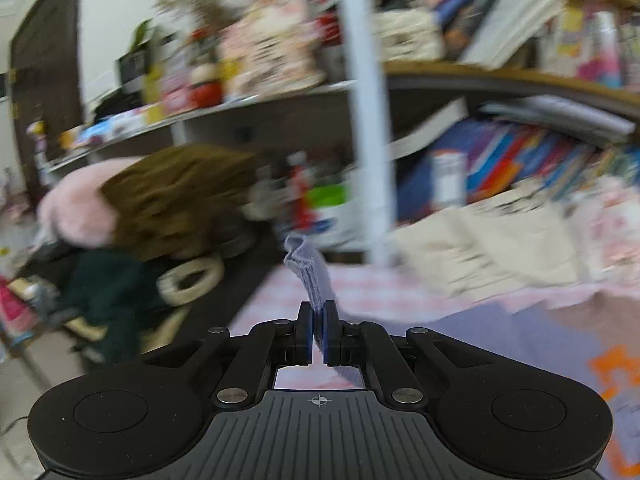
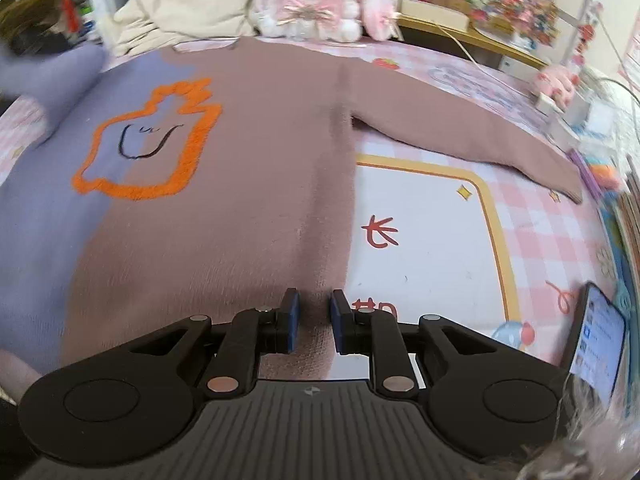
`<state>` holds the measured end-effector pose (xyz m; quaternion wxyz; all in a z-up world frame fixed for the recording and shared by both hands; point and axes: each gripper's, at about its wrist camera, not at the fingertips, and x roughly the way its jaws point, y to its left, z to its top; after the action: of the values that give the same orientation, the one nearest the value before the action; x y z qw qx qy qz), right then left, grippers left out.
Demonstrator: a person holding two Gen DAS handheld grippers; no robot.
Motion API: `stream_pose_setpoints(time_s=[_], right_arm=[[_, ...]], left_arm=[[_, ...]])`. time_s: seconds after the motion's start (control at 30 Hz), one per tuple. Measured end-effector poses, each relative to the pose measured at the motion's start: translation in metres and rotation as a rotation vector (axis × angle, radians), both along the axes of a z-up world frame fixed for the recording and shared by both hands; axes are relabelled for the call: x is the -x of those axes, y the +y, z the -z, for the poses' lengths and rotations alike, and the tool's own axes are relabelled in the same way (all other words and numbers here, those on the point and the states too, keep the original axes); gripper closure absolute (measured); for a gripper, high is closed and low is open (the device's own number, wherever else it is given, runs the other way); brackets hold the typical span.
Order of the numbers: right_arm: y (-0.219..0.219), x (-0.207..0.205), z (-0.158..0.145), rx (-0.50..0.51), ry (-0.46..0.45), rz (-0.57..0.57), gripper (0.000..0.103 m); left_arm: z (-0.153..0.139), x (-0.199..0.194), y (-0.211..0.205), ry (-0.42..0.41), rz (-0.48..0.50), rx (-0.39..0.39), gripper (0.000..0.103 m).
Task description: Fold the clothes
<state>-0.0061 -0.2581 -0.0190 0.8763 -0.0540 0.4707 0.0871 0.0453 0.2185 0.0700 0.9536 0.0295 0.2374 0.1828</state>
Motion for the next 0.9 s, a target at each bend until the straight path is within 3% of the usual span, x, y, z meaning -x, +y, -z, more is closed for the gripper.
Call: stream_pose_setpoints(time_s=[0.23, 0.27, 0.33, 0.37, 0.4, 0.47, 0.57, 0.63, 0.73, 0.9], right_arm=[[0.004, 0.0, -0.001, -0.016, 0.009, 0.092, 0.085], [0.005, 0.001, 0.0, -0.016, 0.008, 0.098, 0.085], [0.006, 0.002, 0.0, -0.011, 0.005, 0.106, 0.085], [0.006, 0.002, 0.0, -0.01, 0.003, 0.11, 0.085], [0.007, 0.002, 0.0, -0.01, 0.001, 0.114, 0.084], [0.007, 0.003, 0.0, -0.011, -0.002, 0.123, 0.084], [0.006, 0.005, 0.0, -0.017, -0.009, 0.14, 0.084], [0.006, 0.006, 0.0, -0.023, -0.014, 0.153, 0.083], [-0.003, 0.017, -0.002, -0.088, -0.049, 0.208, 0.07], [-0.014, 0.038, -0.007, -0.15, -0.082, 0.269, 0.069]], left_arm=[[0.037, 0.005, 0.055, 0.108, -0.097, 0.017, 0.098], [0.041, 0.009, 0.059, 0.116, -0.115, 0.021, 0.091], [0.046, 0.019, 0.066, 0.126, -0.158, 0.017, 0.087], [0.047, 0.022, 0.068, 0.135, -0.185, 0.006, 0.077], [0.047, 0.026, 0.068, 0.144, -0.223, -0.013, 0.06], [0.045, 0.038, 0.062, 0.143, -0.274, -0.029, 0.046], [0.041, 0.061, 0.035, 0.117, -0.169, 0.061, 0.045], [0.044, 0.072, 0.014, 0.135, -0.046, 0.181, 0.045], [0.057, 0.075, -0.013, 0.197, 0.123, 0.372, 0.045], [0.071, 0.071, -0.041, 0.246, 0.217, 0.458, 0.045]])
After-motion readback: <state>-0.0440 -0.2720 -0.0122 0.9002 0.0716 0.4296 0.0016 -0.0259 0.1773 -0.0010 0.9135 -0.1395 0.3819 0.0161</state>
